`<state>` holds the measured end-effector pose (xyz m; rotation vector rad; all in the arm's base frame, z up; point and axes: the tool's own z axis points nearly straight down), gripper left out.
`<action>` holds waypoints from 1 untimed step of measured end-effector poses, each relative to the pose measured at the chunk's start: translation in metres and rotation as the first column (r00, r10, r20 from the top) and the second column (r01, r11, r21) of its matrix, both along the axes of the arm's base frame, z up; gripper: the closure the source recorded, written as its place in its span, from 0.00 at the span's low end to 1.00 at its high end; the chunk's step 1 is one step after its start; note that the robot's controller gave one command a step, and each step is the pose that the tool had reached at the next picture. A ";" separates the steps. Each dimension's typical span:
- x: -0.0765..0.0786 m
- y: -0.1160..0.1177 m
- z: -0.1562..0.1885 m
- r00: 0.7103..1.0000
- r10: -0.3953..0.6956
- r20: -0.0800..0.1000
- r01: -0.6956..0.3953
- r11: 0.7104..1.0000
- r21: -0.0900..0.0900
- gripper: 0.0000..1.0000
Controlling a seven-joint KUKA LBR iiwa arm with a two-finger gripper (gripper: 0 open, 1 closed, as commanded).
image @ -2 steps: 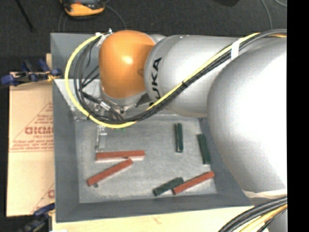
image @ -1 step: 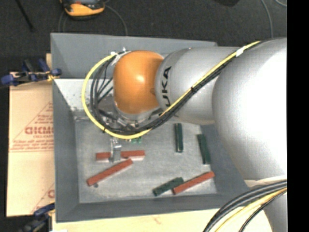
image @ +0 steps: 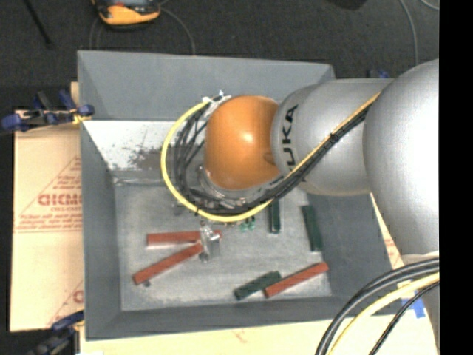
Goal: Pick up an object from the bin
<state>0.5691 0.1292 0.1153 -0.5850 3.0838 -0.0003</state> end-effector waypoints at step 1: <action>0.011 -0.010 0.026 0.996 0.084 0.001 -0.084 0.996 0.000 0.00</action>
Offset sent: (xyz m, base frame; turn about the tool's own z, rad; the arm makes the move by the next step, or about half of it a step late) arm 0.0021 0.0061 -0.0453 -0.1355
